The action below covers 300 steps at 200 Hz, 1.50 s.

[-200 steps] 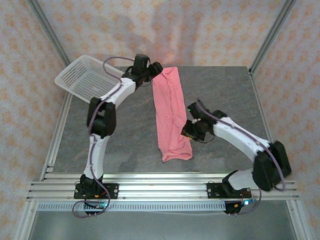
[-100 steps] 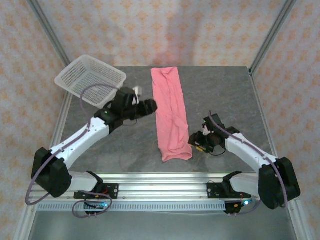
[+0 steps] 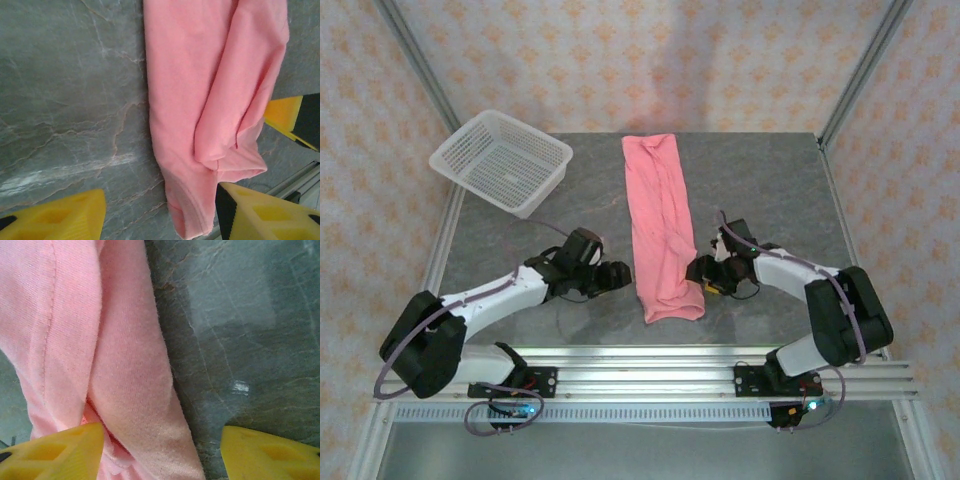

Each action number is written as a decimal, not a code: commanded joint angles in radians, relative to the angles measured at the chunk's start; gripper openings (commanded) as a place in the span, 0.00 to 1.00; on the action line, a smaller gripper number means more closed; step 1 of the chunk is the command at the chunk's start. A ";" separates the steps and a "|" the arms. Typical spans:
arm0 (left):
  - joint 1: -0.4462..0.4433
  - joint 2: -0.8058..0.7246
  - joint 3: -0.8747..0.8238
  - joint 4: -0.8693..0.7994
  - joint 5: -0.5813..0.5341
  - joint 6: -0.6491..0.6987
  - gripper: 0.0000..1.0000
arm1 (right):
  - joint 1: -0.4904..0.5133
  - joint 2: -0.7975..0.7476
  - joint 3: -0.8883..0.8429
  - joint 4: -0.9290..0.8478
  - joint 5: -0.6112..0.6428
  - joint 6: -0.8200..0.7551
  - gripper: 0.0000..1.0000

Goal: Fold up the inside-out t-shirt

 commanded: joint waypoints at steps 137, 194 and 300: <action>-0.075 0.267 0.055 0.274 -0.088 -0.151 0.60 | 0.019 0.150 0.112 0.157 -0.087 -0.029 0.50; -0.087 0.371 0.059 0.509 -0.115 -0.275 0.43 | 0.019 0.149 0.122 0.099 -0.101 -0.043 0.16; -0.111 0.423 0.138 0.451 -0.110 -0.262 0.00 | 0.019 0.157 0.119 0.043 -0.080 -0.044 0.03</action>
